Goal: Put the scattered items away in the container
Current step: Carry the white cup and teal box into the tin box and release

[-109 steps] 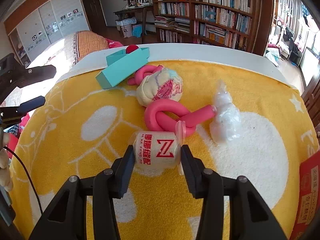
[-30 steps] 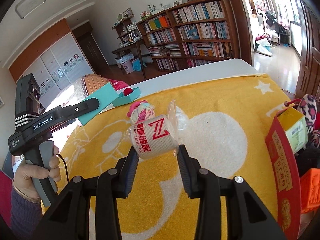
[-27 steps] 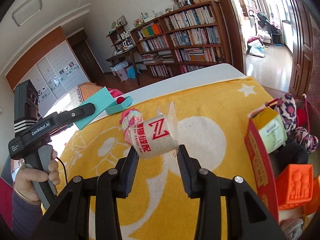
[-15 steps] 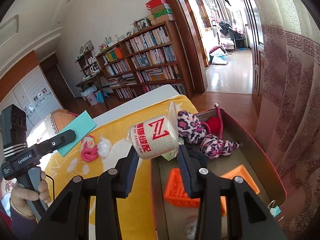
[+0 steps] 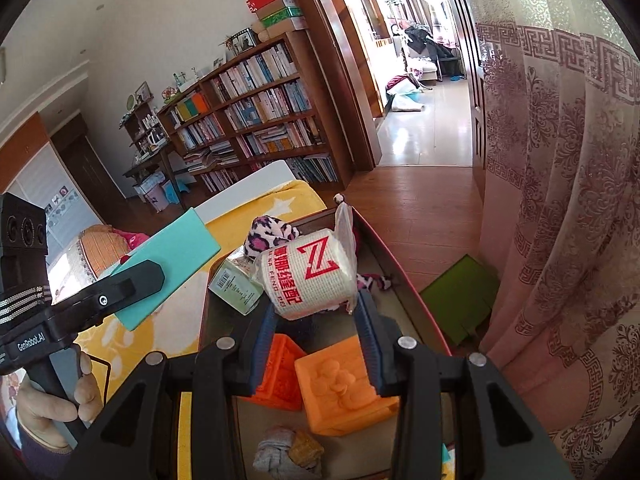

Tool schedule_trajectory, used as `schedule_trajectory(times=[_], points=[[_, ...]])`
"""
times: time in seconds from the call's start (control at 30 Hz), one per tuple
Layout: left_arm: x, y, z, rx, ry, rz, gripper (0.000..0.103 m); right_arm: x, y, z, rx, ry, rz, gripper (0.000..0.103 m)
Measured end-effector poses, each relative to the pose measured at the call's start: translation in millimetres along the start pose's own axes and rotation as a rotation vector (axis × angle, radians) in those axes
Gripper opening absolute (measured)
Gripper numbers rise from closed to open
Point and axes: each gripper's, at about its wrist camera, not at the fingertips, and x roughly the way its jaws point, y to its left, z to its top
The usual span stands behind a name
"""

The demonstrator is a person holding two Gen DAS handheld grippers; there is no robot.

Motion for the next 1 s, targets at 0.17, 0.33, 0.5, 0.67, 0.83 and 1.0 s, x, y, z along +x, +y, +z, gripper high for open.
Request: schedule_trajectory(times=[0.17, 0.33, 0.5, 0.67, 0.83, 1.0], points=[[20, -2, -5, -0.002, 0.038, -0.015, 0.082, 11, -5, -1, 0.0, 0.025, 0.005, 0.043], [21, 0, -9, -0.007, 0.058, -0.018, 0.082, 13, -13, -3, 0.022, 0.038, -0.018, 0.047], [6, 8, -8, -0.036, 0.024, -0.023, 0.083, 4, -17, -2, 0.038, 0.011, -0.02, 0.06], [-13, 14, -5, -0.064, -0.019, -0.036, 0.083, -4, -3, 2, 0.013, -0.007, -0.005, 0.061], [-28, 17, -5, -0.071, -0.059, -0.029, 0.097, -9, 10, 3, -0.011, -0.024, 0.001, 0.065], [-35, 25, -9, -0.095, -0.062, -0.029, 0.097, -13, 11, 2, 0.004, -0.031, -0.006, 0.067]])
